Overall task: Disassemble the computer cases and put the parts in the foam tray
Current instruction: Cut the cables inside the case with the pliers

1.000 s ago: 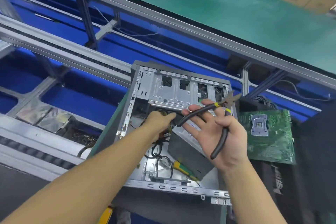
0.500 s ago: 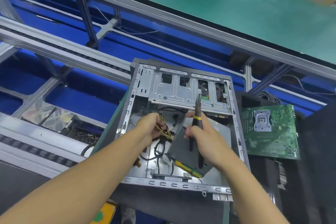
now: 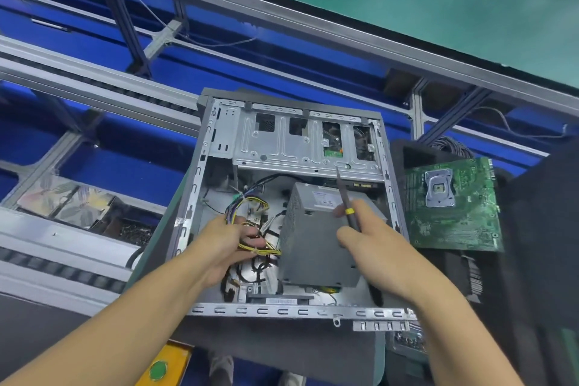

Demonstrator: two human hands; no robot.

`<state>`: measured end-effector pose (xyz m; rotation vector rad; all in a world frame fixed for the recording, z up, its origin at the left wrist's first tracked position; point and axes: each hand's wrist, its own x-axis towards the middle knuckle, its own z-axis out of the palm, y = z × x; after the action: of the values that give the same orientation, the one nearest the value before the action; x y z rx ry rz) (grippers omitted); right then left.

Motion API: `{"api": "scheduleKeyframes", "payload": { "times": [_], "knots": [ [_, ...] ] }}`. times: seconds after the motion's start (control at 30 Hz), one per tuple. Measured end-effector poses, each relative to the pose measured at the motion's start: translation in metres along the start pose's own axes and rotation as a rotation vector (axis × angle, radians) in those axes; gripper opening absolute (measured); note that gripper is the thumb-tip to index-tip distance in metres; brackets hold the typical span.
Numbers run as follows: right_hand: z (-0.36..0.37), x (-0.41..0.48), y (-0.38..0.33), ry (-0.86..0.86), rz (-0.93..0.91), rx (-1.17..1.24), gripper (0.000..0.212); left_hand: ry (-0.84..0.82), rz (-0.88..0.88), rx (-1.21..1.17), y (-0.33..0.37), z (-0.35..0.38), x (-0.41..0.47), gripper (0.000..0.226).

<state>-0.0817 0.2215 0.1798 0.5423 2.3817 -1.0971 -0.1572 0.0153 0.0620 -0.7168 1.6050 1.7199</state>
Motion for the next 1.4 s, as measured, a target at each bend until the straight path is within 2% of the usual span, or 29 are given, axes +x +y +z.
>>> {"api": "scheduleKeyframes", "payload": {
  "times": [0.2,0.3,0.43,0.5,0.6,0.63,0.7,0.8,0.87,1.03,1.17,1.27,1.4],
  "knots": [
    [0.029,0.016,-0.019,-0.189,0.035,0.304,0.035,-0.095,-0.084,-0.123,0.007,0.003,0.005,0.047],
    [0.037,0.023,-0.017,-0.177,0.039,0.367,0.024,-0.141,-0.099,-0.191,0.01,0.003,0.006,0.051],
    [0.032,0.014,-0.01,-0.083,-0.077,0.405,0.035,-0.17,-0.093,-0.199,0.013,0.002,0.004,0.051],
    [0.015,0.011,-0.006,-0.002,-0.217,0.307,0.037,-0.161,-0.077,-0.174,0.017,0.001,0.003,0.048],
    [-0.029,0.029,0.002,0.163,-0.388,-0.175,0.036,-0.116,-0.03,-0.069,0.022,0.003,0.001,0.041],
    [-0.043,0.037,0.004,0.158,-0.393,-0.317,0.041,-0.104,-0.018,-0.032,0.023,0.004,0.0,0.04],
    [-0.062,0.053,0.007,0.021,-0.338,-0.484,0.058,-0.085,-0.007,0.031,0.022,0.005,-0.002,0.039],
    [-0.064,0.071,0.015,-0.209,-0.237,-0.531,0.087,-0.055,0.005,0.091,0.019,0.006,0.0,0.04],
    [-0.064,0.081,0.02,-0.245,-0.211,-0.564,0.1,-0.027,0.028,0.14,0.018,0.005,0.002,0.036],
    [-0.057,0.093,0.021,-0.235,-0.302,-0.633,0.085,0.005,0.083,0.226,0.014,0.004,0.003,0.028],
    [-0.041,0.09,0.031,-0.255,-0.396,-0.501,0.081,0.072,0.147,0.357,0.005,0.004,0.005,0.018],
    [-0.039,0.079,0.039,-0.26,-0.41,-0.482,0.08,0.14,0.187,0.412,0.001,-0.001,0.007,0.026],
    [-0.035,0.065,0.038,-0.221,-0.374,-0.601,0.078,0.178,0.245,0.654,-0.001,-0.006,0.007,0.046]
  ]
}}
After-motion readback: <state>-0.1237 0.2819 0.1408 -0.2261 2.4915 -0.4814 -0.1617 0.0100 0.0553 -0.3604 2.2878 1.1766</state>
